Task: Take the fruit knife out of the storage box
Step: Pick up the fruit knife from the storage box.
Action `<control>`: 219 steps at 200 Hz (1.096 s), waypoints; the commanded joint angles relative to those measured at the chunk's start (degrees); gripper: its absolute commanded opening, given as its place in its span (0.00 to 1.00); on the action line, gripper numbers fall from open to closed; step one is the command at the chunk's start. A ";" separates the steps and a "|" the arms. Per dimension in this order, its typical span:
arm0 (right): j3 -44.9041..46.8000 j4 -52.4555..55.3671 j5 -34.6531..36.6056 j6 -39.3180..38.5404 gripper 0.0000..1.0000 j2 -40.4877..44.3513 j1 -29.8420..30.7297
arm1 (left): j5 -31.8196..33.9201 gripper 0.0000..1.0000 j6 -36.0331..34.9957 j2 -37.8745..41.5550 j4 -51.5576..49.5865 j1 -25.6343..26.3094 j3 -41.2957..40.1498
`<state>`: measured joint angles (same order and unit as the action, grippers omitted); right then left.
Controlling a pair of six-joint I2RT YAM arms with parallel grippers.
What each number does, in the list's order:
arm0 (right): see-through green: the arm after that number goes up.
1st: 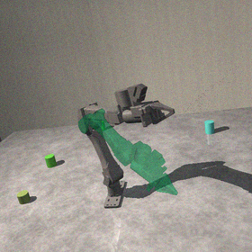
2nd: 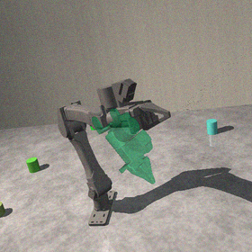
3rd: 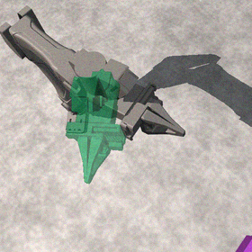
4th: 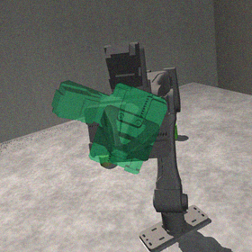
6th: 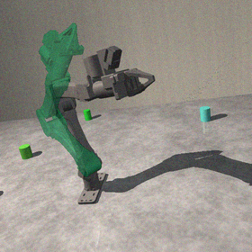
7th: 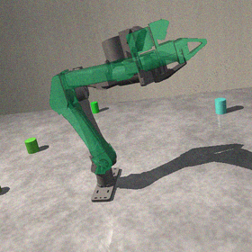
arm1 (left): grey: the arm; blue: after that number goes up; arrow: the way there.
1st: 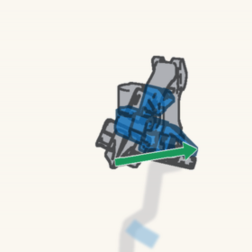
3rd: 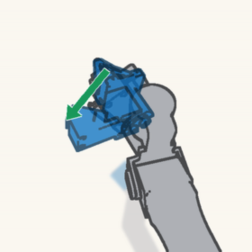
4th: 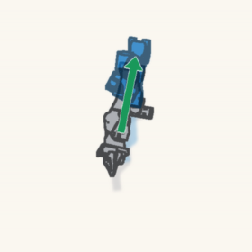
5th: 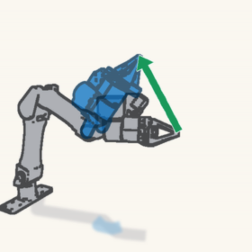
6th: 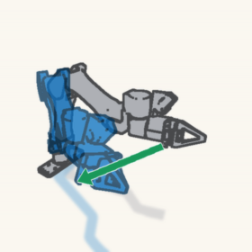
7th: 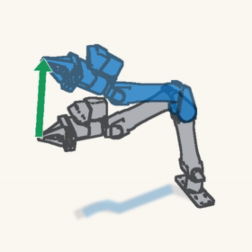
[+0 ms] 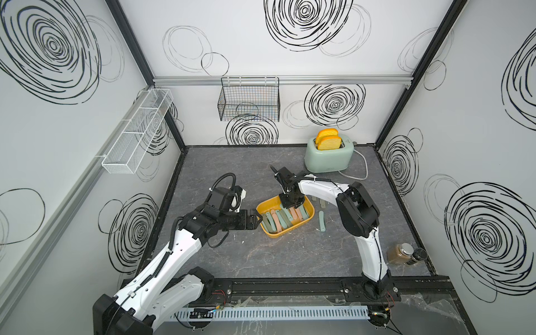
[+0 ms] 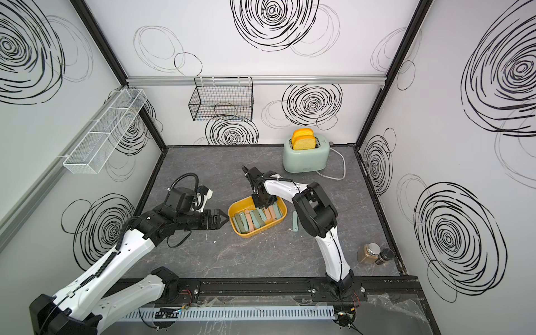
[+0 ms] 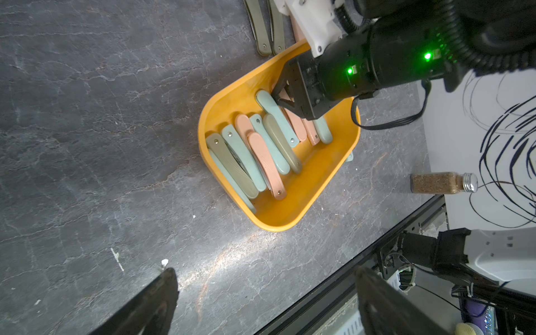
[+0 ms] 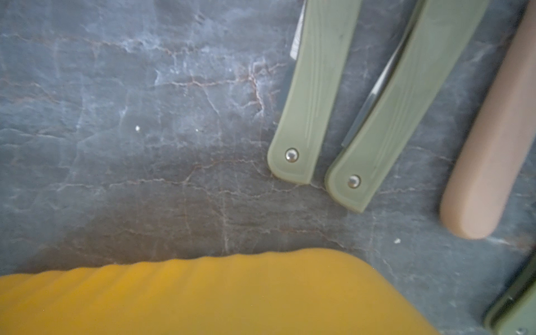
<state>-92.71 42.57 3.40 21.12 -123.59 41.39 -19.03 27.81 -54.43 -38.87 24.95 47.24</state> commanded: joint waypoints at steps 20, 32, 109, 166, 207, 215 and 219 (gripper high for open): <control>0.27 2.21 0.11 -0.12 0.24 -1.77 -0.25 | -0.37 0.98 -0.68 0.31 1.78 -0.47 -0.49; -0.69 2.90 0.23 -0.03 0.23 -1.35 -0.34 | -0.46 0.98 -0.59 0.47 1.68 -0.51 -0.33; -11.75 9.07 0.81 0.50 0.23 1.16 -1.75 | -1.06 0.98 0.10 0.07 2.29 -0.51 0.96; -12.70 10.56 0.64 0.93 0.23 2.06 -1.92 | -1.87 0.98 0.49 -0.44 3.01 -0.12 1.58; -10.60 10.64 0.22 1.88 0.23 6.32 -3.14 | -1.90 0.98 1.25 -1.87 4.73 2.28 2.47; -9.62 10.56 0.19 2.07 0.23 7.49 -3.56 | -1.61 0.98 1.41 -2.50 5.18 3.12 2.80; -9.12 10.52 0.20 2.20 0.23 8.13 -3.81 | -1.40 0.98 1.50 -2.80 5.42 3.60 2.92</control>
<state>-103.70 51.00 3.49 21.82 -121.58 38.98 -20.32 28.56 -55.96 -37.04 26.52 47.70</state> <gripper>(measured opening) 0.231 0.981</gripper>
